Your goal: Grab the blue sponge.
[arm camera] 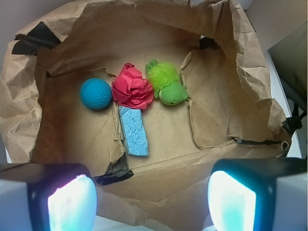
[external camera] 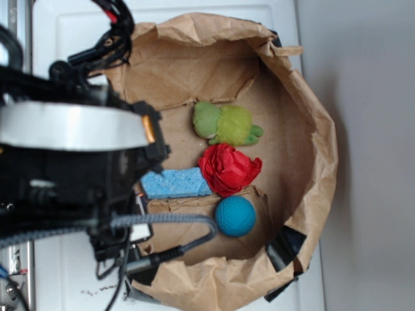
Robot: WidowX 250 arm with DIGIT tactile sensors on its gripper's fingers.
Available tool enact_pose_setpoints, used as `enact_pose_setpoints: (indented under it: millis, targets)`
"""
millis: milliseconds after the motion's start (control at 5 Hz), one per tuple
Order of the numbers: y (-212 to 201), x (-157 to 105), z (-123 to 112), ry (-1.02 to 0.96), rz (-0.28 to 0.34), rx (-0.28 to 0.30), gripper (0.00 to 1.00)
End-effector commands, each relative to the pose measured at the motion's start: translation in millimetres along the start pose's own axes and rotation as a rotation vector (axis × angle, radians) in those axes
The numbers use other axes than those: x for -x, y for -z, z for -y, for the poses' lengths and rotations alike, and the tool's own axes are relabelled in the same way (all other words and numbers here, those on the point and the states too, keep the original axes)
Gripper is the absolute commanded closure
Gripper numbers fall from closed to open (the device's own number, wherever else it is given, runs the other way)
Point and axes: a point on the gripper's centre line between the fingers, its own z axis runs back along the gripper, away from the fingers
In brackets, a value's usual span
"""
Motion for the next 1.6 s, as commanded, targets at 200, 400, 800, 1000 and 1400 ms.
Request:
enact_pose_setpoints:
  millis: [200,400,800,1000,1400]
  targets:
    - [90.7,-29.7,5.0,0.064,-0.074,-0.070,0.00]
    - [124.3,-35.6,4.1,0.128,-0.177,-0.023,0.00]
    - [183.5,-14.8,11.7,0.151,-0.158,0.048,0.00]
    - [203.2,-12.7,14.6,0.104,-0.103,-0.003,1.00]
    - [159.4,-29.2,20.6,0.013,-0.074,0.009,1.00]
